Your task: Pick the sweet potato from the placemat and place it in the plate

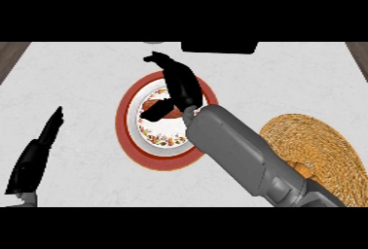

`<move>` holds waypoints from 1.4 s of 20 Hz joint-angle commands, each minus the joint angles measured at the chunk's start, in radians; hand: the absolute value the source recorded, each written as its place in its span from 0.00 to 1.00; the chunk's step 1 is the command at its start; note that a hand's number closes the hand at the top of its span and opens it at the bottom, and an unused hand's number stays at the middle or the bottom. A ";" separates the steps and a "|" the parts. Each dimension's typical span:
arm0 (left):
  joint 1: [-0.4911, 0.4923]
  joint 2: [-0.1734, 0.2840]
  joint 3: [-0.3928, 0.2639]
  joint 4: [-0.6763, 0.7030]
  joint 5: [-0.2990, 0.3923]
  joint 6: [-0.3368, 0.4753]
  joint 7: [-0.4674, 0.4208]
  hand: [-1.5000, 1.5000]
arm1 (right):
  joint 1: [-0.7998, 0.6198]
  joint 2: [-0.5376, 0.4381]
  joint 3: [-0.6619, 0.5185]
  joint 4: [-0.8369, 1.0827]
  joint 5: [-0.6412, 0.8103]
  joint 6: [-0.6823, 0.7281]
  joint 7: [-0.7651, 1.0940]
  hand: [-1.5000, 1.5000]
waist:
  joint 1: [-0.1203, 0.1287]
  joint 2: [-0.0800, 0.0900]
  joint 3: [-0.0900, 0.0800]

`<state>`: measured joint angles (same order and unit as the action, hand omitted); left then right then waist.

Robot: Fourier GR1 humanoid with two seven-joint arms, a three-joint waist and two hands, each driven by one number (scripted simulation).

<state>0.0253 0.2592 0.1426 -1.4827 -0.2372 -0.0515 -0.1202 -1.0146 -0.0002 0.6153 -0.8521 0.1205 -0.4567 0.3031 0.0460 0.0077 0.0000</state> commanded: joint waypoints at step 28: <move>0.056 -0.037 0.030 0.025 -0.026 0.015 -0.072 0.50 | 0.244 -0.375 -0.639 0.168 -0.294 0.465 -0.691 0.00 | -0.033 -0.004 0.000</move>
